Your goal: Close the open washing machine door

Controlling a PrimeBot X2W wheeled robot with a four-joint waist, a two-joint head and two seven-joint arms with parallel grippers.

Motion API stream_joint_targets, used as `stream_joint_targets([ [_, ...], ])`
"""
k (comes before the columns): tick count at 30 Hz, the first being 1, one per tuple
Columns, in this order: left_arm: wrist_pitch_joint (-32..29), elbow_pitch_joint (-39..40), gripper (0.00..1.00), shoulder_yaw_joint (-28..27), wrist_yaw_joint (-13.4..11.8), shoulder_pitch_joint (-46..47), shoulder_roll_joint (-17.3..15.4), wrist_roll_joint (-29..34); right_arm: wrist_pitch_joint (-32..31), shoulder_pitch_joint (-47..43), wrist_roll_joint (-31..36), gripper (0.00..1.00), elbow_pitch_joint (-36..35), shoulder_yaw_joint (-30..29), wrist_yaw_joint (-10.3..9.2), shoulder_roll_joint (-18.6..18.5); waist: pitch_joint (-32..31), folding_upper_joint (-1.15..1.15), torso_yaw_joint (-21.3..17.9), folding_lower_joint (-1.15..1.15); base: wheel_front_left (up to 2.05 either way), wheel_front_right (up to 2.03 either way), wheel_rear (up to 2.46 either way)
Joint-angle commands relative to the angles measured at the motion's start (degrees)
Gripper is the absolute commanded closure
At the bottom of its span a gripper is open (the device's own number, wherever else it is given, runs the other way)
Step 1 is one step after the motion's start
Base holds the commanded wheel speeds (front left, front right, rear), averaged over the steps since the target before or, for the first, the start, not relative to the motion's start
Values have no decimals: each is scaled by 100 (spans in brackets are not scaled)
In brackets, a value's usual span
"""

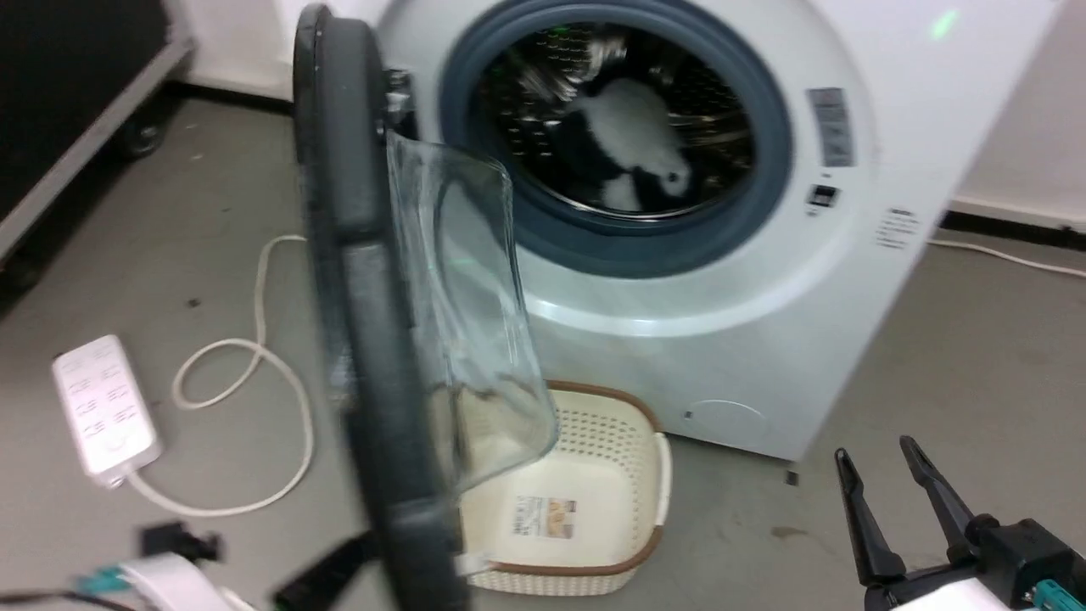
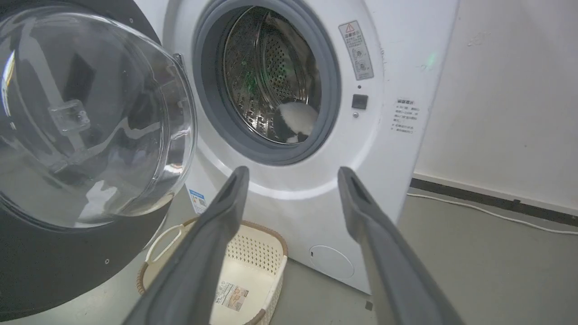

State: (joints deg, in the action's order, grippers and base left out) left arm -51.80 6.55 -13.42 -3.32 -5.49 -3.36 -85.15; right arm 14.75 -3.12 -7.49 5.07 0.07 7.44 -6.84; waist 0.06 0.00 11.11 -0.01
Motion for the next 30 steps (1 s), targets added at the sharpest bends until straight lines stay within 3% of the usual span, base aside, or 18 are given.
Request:
stream_joint_targets([
  [1, 205, 4, 100, 259, 101, -108, 44, -262, 24, -45, 51, 0, -5, 4, 5, 22, 17, 0, -284, 1, 0, 0, 0],
  [6, 1447, -314, 100, 1353, 551, -281, 46, -846, 24, 13, 46, 0, -31, 90, 5, -23, 236, 0, -816, 1, 0, 0, 0],
  [12, 2720, -841, 100, 2296, 970, 396, 47, -1142, 24, 124, -50, 0, -84, 296, 5, -136, 710, 0, -1405, 1, 0, 0, 0],
  [22, 4559, -1675, 100, 3077, 1078, 2146, 47, -1359, 25, 450, -269, 0, -84, 349, 5, -164, 1310, 0, -2267, 1, 0, 0, 0],
  [30, 5519, -2337, 100, 3303, 1080, 3299, 47, -1672, 25, 574, -314, 0, 33, 405, 5, -162, 1316, 0, -2488, 1, 0, 0, 0],
])
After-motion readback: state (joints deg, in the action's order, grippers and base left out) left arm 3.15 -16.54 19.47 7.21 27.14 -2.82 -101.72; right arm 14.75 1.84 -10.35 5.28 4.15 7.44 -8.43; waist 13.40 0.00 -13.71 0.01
